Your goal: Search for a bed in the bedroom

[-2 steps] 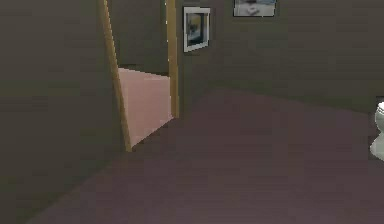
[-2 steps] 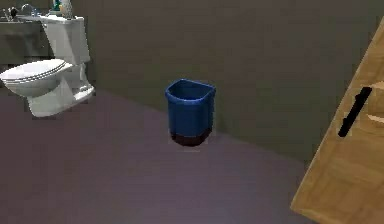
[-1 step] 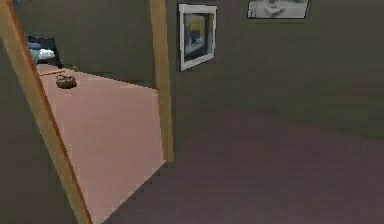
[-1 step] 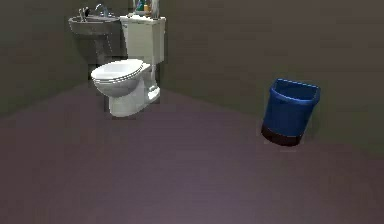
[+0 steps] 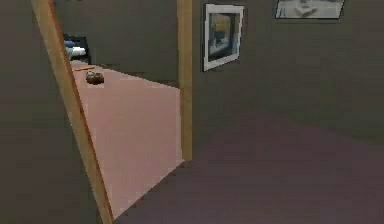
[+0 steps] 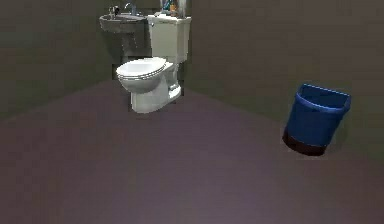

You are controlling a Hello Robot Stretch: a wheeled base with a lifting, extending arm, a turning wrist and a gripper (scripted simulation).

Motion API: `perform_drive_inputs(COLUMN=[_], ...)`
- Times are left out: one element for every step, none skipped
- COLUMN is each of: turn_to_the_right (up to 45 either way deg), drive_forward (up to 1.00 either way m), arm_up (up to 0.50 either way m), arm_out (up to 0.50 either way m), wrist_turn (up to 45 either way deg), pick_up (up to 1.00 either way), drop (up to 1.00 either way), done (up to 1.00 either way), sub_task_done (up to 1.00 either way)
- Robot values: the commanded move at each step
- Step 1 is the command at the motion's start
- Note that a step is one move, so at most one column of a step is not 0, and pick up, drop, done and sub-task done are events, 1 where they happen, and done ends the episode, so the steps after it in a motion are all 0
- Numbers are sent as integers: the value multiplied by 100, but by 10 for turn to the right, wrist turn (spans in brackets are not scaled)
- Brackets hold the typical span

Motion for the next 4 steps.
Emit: perform_drive_inputs(turn_to_the_right=[0, -240, 0, -30], drive_forward=[80, 0, 15, 0], arm_up=[0, 0, 0, 0], arm_out=[0, 0, 0, 0], wrist_turn=[0, 0, 0, 0], pick_up=[0, 0, 0, 0], drop=[0, 0, 0, 0], done=[0, 0, 0, 0], sub_task_done=[0, 0, 0, 0])
